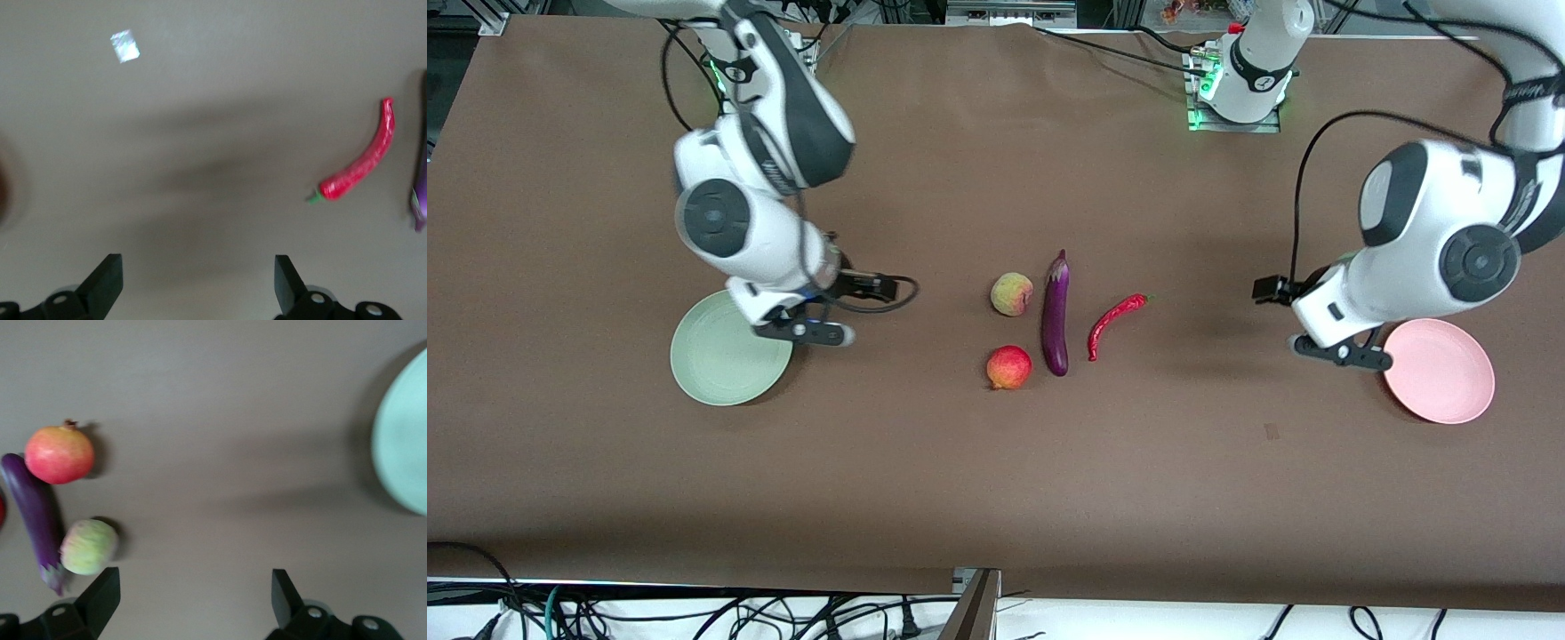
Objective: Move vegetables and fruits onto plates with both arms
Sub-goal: 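Move the right gripper toward the peach while the left gripper approaches the chili, then grasp the peach with the right gripper while the left gripper grasps the chili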
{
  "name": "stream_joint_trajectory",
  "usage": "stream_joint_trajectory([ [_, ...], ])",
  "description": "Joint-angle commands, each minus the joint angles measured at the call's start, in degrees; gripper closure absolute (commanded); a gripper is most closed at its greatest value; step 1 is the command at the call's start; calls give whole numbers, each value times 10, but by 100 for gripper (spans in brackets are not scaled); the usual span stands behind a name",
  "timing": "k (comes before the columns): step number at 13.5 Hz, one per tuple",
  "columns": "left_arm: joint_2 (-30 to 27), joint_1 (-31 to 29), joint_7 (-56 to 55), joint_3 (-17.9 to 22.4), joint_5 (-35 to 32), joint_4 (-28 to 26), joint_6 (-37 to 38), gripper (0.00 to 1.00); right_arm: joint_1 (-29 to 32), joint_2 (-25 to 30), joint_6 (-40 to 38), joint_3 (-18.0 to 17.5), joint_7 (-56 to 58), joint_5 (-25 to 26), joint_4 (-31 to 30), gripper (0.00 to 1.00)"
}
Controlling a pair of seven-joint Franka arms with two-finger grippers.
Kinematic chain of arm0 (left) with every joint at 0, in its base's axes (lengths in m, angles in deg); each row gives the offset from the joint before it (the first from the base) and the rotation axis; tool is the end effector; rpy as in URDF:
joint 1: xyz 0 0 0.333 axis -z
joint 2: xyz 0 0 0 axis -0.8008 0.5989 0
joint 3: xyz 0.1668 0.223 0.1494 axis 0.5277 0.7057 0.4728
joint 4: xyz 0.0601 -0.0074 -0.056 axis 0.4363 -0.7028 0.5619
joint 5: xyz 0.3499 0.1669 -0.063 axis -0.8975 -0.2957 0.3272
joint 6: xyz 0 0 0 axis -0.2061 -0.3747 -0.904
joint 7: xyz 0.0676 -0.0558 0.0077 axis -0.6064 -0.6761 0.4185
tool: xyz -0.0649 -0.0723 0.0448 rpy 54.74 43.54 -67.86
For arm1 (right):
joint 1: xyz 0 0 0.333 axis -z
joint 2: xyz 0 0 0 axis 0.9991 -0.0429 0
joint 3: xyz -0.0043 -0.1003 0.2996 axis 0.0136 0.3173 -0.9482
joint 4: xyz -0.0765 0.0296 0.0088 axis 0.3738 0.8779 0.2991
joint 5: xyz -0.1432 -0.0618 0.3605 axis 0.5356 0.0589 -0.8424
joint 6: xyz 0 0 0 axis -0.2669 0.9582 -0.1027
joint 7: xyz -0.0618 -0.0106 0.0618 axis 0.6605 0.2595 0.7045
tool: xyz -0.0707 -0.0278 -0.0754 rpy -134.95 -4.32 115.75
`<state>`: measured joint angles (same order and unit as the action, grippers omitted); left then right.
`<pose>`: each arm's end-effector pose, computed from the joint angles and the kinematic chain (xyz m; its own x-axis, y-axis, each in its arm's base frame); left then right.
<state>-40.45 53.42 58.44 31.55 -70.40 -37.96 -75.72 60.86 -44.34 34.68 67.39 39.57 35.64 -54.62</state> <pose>0.6255 -0.0830 0.3711 0.9526 -0.2034 -0.2264 -0.1934 -0.9789 0.0660 0.5856 0.3403 0.3844 0.9749 -0.1681 -0.1459 -0.1834 -0.9781 -0.0984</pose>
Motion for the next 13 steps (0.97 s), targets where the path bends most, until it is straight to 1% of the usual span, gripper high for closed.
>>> stream_joint_trajectory([
  [1, 59, 47, 41, 2, 8, 42, -20, 0, -59, -40, 62, 4, -101, -6, 14, 0],
  [3, 84, 82, 66, 3, 7, 40, -23, 0, -99, -80, 124, 5, -161, -5, 35, 0],
  [5, 115, 95, 70, 2, 12, 37, -32, 0, -126, -122, 138, 5, -222, -1, 64, 0],
  [6, 124, 95, 70, -5, 15, 32, -45, 0, -141, -139, 139, 5, -237, 1, 73, 0],
  [9, 126, 95, 69, -30, 15, 1, -62, 0, -160, -162, 159, 7, -266, 4, 73, 0],
  [10, 126, 97, 67, -35, 15, -19, -77, 0, -169, -169, 163, 11, -267, 5, 73, 0],
  [11, 126, 97, 67, -36, 15, -35, -99, 0, -171, -174, 177, 11, -267, 9, 73, 0],
  [13, 127, 98, 69, -37, 14, -69, -149, 0, -174, -183, 181, 11, -266, 24, 72, 0],
])
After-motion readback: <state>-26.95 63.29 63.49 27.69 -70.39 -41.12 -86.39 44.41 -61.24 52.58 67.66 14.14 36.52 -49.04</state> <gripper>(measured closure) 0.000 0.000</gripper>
